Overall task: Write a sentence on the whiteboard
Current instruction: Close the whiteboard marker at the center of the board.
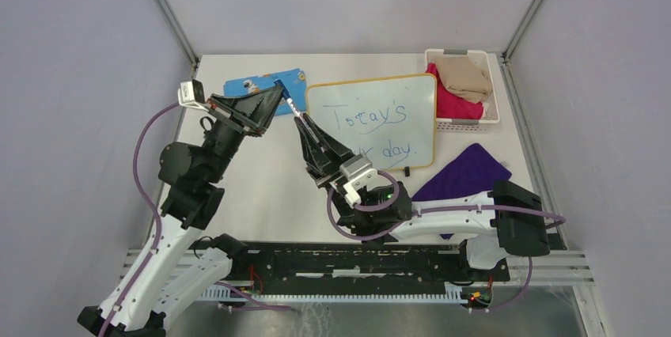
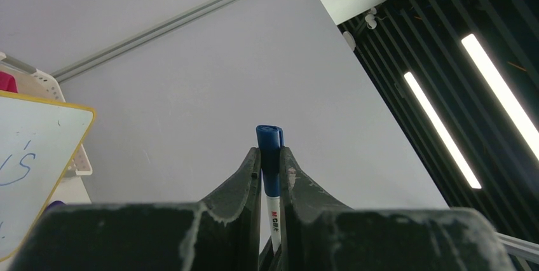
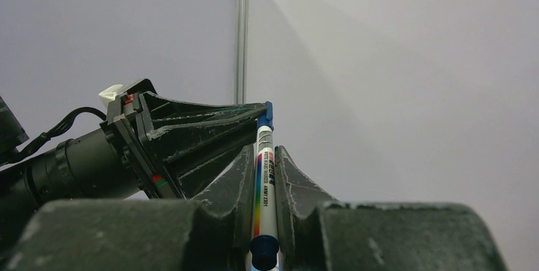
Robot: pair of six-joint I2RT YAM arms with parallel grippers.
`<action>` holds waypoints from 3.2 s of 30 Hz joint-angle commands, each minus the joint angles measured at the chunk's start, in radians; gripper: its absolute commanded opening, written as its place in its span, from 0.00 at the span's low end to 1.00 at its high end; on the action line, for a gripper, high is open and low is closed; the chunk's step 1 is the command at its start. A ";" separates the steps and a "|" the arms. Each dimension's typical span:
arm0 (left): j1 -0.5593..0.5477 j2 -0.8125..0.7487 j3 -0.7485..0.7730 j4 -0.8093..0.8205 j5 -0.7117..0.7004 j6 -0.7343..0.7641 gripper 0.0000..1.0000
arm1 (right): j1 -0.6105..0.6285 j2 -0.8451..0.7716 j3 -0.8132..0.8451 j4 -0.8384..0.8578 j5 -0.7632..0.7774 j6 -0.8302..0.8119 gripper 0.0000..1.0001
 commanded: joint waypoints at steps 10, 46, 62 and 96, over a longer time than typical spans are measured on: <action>-0.014 -0.030 0.048 -0.037 0.069 0.119 0.23 | -0.020 -0.034 0.013 0.030 -0.030 -0.002 0.00; -0.014 0.078 0.213 -0.143 0.058 0.466 0.94 | -0.011 -0.339 -0.274 -0.029 -0.092 0.087 0.00; -0.014 0.182 0.132 0.185 0.248 0.230 0.96 | -0.004 -0.347 -0.279 -0.047 -0.111 0.113 0.00; -0.039 0.182 0.056 0.279 0.284 0.142 0.48 | -0.004 -0.278 -0.223 -0.037 -0.087 0.103 0.00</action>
